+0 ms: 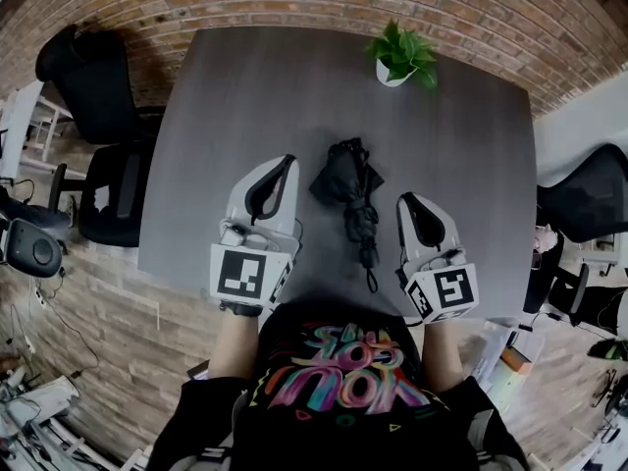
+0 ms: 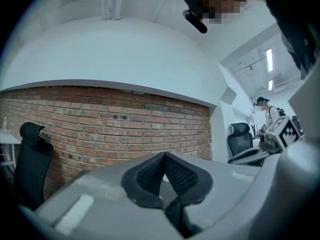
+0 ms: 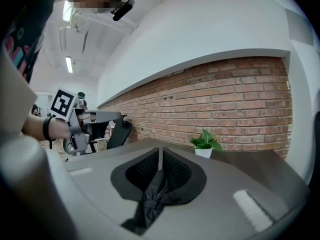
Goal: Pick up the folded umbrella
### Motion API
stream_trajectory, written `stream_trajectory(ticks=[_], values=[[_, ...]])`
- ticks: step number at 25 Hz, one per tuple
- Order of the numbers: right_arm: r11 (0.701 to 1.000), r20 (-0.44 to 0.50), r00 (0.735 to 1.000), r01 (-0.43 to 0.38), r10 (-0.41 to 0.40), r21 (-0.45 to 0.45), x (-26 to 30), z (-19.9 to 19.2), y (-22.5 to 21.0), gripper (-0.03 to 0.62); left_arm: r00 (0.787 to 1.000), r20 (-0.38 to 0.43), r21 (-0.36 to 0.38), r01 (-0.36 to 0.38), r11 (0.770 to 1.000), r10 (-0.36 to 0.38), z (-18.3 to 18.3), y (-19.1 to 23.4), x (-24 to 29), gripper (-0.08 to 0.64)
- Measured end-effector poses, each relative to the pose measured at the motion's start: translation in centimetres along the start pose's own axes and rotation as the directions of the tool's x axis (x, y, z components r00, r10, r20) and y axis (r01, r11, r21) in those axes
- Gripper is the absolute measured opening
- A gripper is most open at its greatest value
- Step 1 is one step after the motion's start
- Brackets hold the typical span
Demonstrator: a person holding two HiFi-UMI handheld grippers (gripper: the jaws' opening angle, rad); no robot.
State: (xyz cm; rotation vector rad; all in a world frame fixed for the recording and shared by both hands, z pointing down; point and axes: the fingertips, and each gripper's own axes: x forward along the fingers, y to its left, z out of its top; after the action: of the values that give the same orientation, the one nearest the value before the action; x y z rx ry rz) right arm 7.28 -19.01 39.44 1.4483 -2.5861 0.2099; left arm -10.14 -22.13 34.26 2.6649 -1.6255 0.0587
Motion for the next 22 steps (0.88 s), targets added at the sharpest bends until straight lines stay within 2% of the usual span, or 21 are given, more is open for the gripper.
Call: stream_trajectory(ticks=[10, 22], values=[[0.998, -0.086, 0.995, -0.06, 0.057, -0.025, 1.9, -2.9, 1.6, 0.106, 1.0, -0.013, -0.015, -0.012, 1.0, 0.012, -0.5, 0.5, -0.8, 0.001], [0.991, -0.249, 0.963, -0.123, 0.106, -0.052, 4.4, -9.1, 3.8, 0.256, 0.998, -0.037, -0.04, -0.043, 0.998, 0.041, -1.6, 1.0, -1.9, 0.0]])
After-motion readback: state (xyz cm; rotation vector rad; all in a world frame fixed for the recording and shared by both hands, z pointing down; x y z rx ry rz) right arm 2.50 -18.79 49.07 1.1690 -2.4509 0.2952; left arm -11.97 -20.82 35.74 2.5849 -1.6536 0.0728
